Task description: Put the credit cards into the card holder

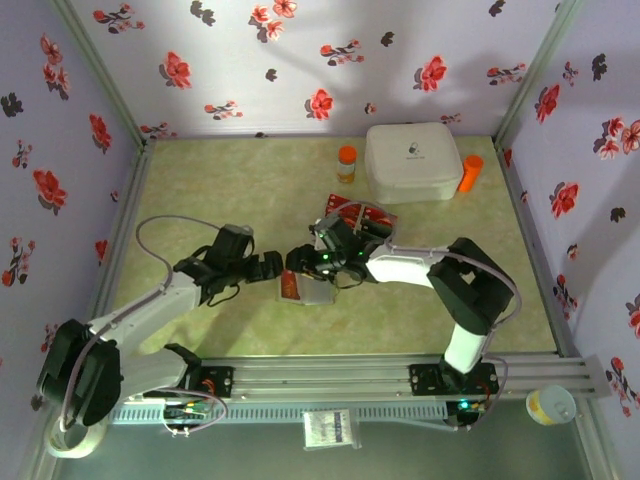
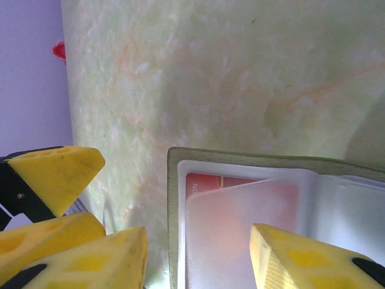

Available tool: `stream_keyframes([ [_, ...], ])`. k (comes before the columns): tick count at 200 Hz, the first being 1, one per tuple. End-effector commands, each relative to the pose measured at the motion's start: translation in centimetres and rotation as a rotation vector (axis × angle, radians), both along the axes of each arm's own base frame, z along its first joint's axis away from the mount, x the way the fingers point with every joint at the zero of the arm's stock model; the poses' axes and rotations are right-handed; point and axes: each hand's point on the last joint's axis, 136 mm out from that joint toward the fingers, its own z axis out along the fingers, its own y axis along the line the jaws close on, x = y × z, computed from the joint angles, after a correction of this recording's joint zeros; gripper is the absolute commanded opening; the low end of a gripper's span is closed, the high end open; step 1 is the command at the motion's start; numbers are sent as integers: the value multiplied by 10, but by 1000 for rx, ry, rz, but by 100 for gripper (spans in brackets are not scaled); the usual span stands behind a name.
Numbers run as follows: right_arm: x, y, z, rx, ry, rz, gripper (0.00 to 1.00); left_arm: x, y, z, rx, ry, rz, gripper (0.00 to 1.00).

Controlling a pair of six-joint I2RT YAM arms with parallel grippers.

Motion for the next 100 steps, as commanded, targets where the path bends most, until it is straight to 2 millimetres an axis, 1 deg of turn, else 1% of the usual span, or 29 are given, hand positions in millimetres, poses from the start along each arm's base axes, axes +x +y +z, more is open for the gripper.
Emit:
stream_keyframes([
  [1, -13, 15, -11, -8, 46, 31, 49, 3, 6, 5, -42, -23, 39, 100],
  [24, -13, 23, -18, 5, 60, 26, 49, 1, 11, 3, -49, -19, 51, 100],
  [44, -12, 25, -24, 7, 68, 19, 49, 0, 15, 2, -54, -17, 57, 100],
  [65, -11, 23, -30, -3, 70, 10, 49, -2, 16, -1, -57, -8, 59, 100],
  [100, -11, 19, -37, -19, 67, -6, 46, -5, 17, -8, -55, 11, 60, 100],
])
